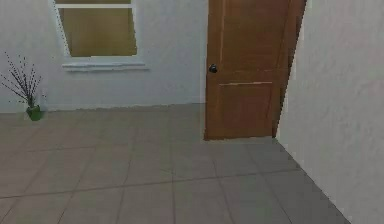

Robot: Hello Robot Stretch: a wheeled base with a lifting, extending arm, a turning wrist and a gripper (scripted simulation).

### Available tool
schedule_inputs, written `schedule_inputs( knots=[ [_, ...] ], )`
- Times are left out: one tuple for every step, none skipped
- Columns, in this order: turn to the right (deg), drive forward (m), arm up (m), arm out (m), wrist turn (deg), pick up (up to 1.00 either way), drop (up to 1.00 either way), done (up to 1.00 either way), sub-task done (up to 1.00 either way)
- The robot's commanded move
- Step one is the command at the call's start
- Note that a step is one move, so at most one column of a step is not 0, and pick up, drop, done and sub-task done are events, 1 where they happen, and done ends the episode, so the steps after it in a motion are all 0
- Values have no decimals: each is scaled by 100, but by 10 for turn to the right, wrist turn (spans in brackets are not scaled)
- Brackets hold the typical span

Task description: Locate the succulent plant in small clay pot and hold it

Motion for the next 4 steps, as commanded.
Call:
schedule_inputs(
  knots=[
    [450, 0, 0, 0, 0, 0, 0, 0, 0],
    [450, 0, 0, 0, 0, 0, 0, 0, 0],
    [120, 0, 0, 0, 0, 0, 0, 0, 0],
    [0, 35, 0, 0, 0, 0, 0, 0, 0]
  ],
)
